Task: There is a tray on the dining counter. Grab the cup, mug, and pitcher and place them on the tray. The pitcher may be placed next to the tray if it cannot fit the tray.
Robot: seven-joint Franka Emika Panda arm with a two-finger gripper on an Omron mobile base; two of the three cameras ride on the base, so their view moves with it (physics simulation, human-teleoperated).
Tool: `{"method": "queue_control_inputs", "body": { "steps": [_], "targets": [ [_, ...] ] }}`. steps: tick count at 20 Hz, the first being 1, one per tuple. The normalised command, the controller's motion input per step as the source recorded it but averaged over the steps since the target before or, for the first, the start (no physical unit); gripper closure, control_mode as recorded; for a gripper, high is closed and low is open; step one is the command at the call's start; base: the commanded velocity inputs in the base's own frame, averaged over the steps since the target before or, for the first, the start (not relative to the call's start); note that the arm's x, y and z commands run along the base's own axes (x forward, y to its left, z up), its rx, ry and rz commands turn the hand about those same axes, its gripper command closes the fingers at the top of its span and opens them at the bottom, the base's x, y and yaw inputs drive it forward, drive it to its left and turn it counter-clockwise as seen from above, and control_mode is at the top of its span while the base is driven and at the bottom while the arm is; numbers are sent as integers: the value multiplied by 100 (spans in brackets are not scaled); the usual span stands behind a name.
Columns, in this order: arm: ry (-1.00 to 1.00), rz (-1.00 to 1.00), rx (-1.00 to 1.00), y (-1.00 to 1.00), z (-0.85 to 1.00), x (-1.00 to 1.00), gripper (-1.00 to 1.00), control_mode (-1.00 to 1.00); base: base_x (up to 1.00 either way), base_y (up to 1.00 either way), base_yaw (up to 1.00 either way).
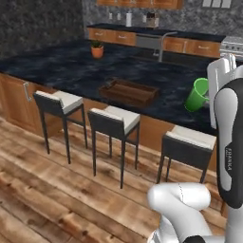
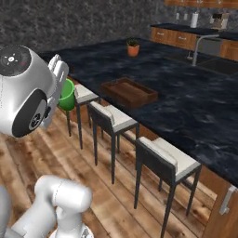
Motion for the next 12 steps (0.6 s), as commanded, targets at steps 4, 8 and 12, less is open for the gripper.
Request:
{"method": "queue_control_inputs", "body": {
  "steps": [4,8,12],
  "targets": [
    [0,0,0,0,0,0,100,100,55,61,-46],
    [0,0,0,0,0,0,100,100,56,64,-48],
    [0,0,0,0,0,0,100,100,39,62,-48]
  ]
}}
